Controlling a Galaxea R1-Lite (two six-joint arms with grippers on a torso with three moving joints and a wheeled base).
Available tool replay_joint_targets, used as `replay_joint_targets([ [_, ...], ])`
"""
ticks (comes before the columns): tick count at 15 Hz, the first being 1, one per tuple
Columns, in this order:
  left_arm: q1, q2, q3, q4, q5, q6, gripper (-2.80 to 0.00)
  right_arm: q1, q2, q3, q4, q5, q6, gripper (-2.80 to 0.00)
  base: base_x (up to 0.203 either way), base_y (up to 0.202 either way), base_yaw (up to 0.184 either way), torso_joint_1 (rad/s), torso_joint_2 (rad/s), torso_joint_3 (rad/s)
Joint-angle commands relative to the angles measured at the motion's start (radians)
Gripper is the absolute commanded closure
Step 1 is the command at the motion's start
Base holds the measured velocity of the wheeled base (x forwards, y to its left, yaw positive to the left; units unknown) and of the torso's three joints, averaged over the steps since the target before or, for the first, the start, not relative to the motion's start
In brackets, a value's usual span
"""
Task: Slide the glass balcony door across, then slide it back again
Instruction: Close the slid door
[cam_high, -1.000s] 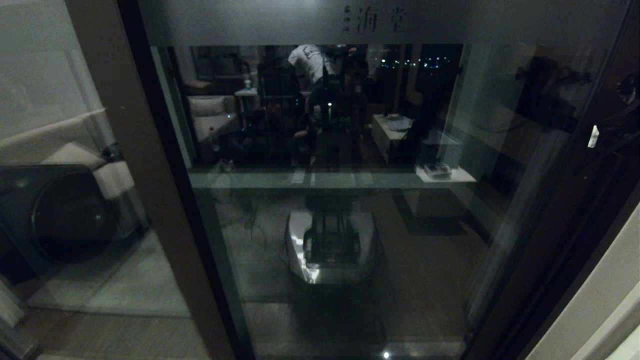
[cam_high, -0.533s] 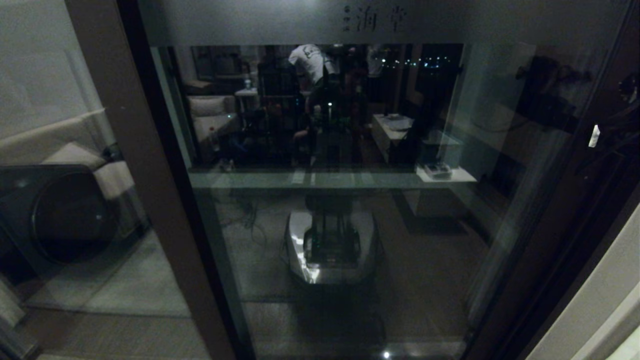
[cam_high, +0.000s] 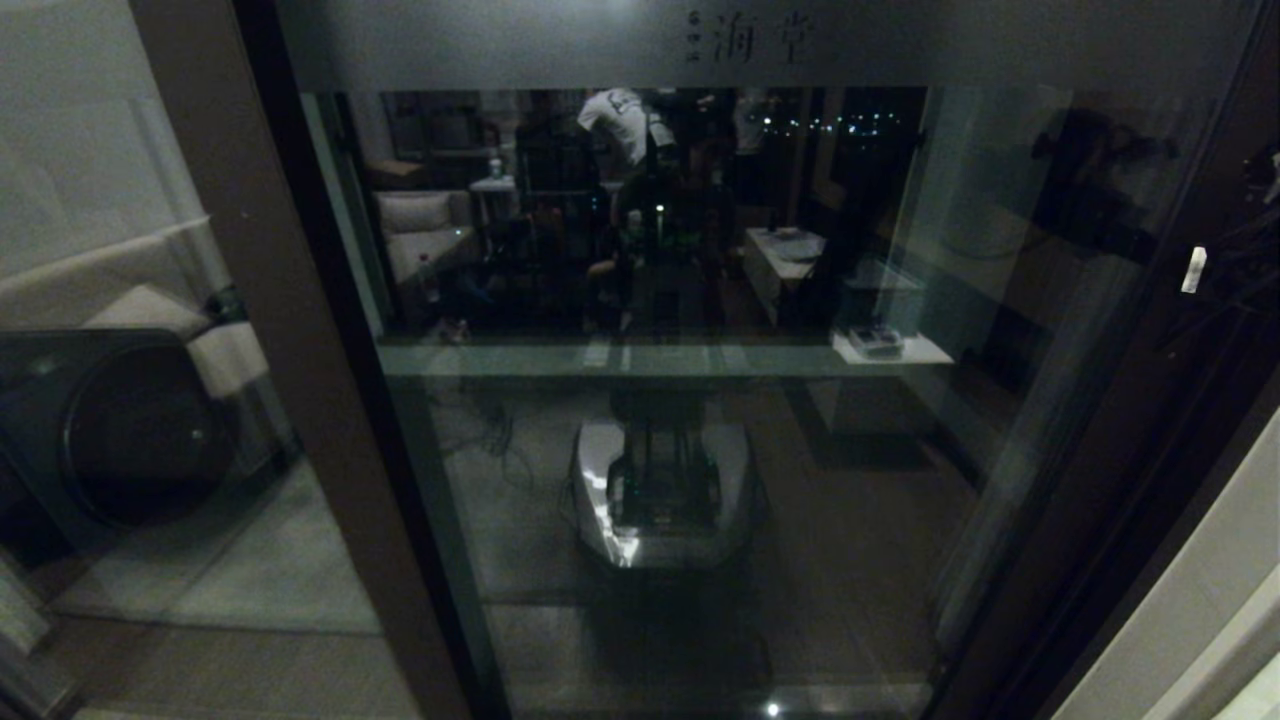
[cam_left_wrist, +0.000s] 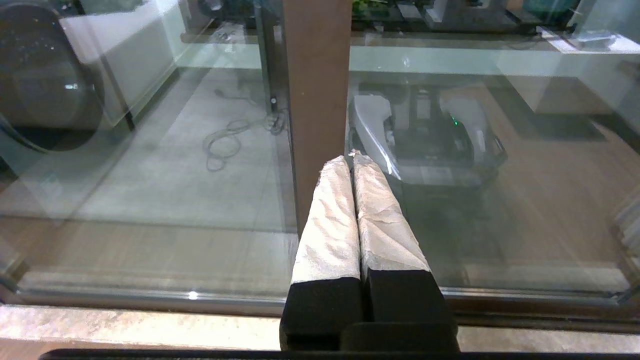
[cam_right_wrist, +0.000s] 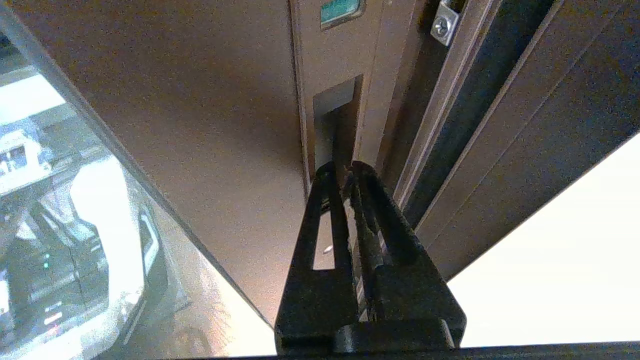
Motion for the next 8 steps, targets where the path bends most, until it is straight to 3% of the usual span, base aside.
replay_joint_targets([
  [1,0.0,0.0,0.0,0.001,0.0,0.0,0.0,-0.001,0.011,-0.007,-0.002,0.0,0.0,0.0,0.0,0.0,0.0,0.0,0.0,0.0],
  [8,0.0,0.0,0.0,0.001,0.0,0.0,0.0,0.0,0.053,-0.012,-0.041,0.0,0.0,0.0,0.0,0.0,0.0,0.0,0.0,0.0],
])
